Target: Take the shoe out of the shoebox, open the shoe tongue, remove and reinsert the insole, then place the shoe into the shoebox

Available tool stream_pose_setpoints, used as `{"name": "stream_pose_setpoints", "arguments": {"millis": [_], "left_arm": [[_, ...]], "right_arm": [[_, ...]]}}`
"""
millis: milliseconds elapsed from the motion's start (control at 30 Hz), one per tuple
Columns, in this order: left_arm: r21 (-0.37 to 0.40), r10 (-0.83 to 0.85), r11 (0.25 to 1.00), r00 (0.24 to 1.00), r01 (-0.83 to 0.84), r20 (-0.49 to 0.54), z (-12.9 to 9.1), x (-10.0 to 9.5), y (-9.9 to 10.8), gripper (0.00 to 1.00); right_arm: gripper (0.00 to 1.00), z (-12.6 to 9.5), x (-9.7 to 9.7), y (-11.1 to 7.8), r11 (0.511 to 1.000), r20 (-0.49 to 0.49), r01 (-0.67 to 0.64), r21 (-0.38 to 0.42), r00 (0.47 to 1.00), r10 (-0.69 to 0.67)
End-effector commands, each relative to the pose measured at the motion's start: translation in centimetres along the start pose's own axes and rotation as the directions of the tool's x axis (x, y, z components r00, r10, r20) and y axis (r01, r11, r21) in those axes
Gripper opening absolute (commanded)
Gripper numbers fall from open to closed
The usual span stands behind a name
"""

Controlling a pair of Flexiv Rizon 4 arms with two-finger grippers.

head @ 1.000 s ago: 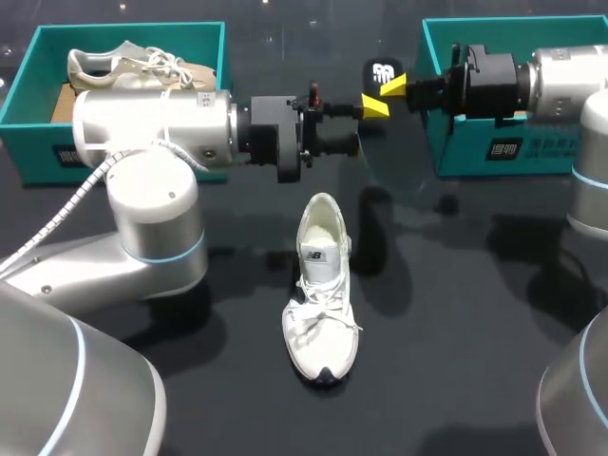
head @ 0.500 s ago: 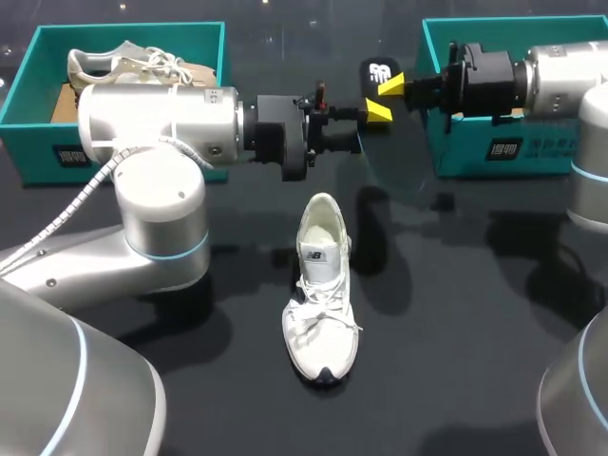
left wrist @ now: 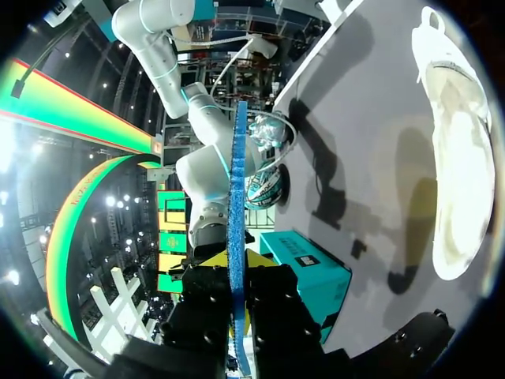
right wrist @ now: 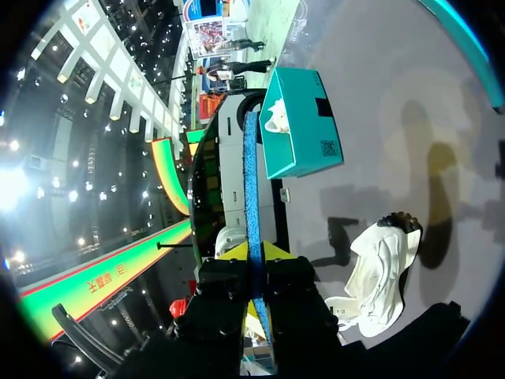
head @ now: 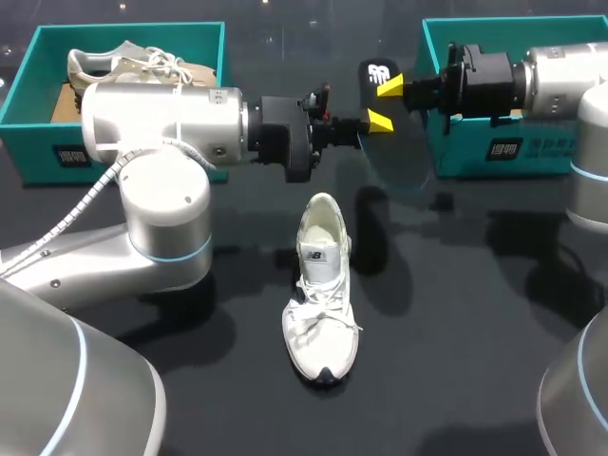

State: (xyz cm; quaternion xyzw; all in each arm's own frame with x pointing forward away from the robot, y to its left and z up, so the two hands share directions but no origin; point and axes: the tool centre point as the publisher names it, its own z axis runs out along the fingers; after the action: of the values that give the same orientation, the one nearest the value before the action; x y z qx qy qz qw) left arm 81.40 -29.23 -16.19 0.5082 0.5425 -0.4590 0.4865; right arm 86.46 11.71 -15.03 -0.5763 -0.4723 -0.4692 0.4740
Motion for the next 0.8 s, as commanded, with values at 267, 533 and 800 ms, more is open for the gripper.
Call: {"name": "stream_pose_setpoints", "arguments": {"millis": [267, 533, 800], "left_arm": [[-0.011, 0.015, 1.0, 1.0, -0.015, -0.022, -2.0, -0.4, -0.7, 0.0], [0.014, -0.083, 0.996, 0.996, 0.083, -0.018, -5.5, -0.3, -0.9, 0.0], [0.029, -0.064, 0.997, 0.992, 0.068, -0.106, -7.7, 0.2, -2.3, 0.0]], "right_arm": [[1.0, -1.3, 0.0, -1.0, 1.0, -0.005, 0.021, -0.001, 1.0, -0.021], [1.0, -2.8, 0.1, -2.1, 0.998, -0.014, 0.058, -0.005, 0.998, -0.059], [1.0, -2.8, 0.1, -2.1, 0.998, -0.014, 0.058, -0.005, 0.998, -0.059]]}}
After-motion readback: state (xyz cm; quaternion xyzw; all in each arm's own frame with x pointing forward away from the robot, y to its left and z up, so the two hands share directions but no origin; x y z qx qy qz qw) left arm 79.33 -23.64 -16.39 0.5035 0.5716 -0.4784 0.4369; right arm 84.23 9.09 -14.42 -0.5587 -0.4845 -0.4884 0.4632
